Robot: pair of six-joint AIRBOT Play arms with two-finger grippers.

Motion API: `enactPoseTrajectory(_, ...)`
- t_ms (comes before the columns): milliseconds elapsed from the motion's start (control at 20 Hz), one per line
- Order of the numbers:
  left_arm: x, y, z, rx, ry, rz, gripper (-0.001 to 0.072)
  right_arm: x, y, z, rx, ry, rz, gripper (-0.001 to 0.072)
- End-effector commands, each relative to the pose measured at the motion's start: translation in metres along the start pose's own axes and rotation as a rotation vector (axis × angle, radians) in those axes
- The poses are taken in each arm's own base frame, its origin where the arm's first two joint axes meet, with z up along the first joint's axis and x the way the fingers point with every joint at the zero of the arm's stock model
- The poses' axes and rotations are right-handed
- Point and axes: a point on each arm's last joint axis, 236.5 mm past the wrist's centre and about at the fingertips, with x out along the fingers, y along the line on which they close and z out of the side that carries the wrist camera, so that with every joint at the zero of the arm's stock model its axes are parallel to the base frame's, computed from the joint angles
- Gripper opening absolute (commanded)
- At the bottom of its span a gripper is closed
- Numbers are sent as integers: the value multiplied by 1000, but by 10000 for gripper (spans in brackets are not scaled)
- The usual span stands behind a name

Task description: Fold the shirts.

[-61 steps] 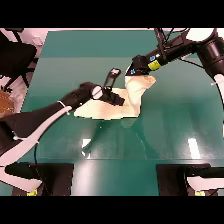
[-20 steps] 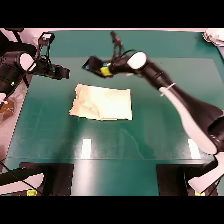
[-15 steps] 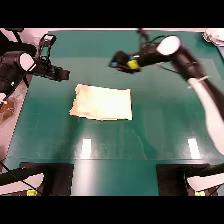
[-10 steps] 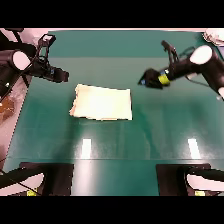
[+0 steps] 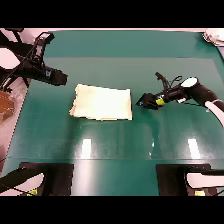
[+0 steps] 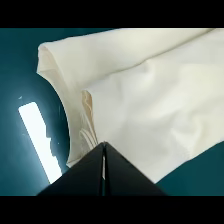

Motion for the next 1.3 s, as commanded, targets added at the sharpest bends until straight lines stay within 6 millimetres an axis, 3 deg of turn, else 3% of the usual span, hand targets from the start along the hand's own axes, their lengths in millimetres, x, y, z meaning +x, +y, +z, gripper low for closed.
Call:
enactPoseTrajectory(0, -4, -11, -19, -2, 77, -43, 23, 30, 3, 7, -41, 45, 86, 700)
enactPoseTrajectory(100, -11, -23, -21, -10, 78, -83, 23, 53, 9, 1, -82, 109, 98, 700)
enactPoseTrajectory(250, -39, -43, -2, -10, -38, -133, 23, 78, 17, 13, -128, 96, 74, 700)
enactPoseTrajectory(400, -72, -53, 1, 17, -110, -130, 23, 92, 27, 25, -171, 54, 50, 700)
enactPoseTrajectory(550, -90, -57, 0, 35, -142, -124, 23, 98, 30, 34, -172, 7, 26, 671)
enactPoseTrajectory(600, -91, -57, -1, 37, -145, -121, 23, 100, 34, 33, -173, 4, 31, 587)
enactPoseTrajectory(650, -92, -57, -1, 38, -146, -118, 24, 100, 40, 36, -158, -10, 54, 274)
enactPoseTrajectory(700, -92, -57, -1, 37, -148, -120, 23, 99, 48, 41, -137, -30, 85, 31)
enactPoseTrajectory(800, -92, -58, -1, 21, -144, -124, 23, 87, 70, 58, -123, -110, 142, 21)
enactPoseTrajectory(900, -92, -63, -5, 18, -126, -147, 24, 57, 95, 84, -123, -239, 180, 20)
enactPoseTrajectory(1050, -93, -72, -13, 14, -95, -188, 23, -34, 112, 135, -62, -503, 202, 19)
enactPoseTrajectory(1150, -95, -81, -15, 10, -85, -225, 24, -111, 102, 160, 3, -677, 199, 19)
enactPoseTrajectory(1250, -97, -89, -15, 4, -85, -261, 23, -191, 76, 173, 73, -836, 187, 20)
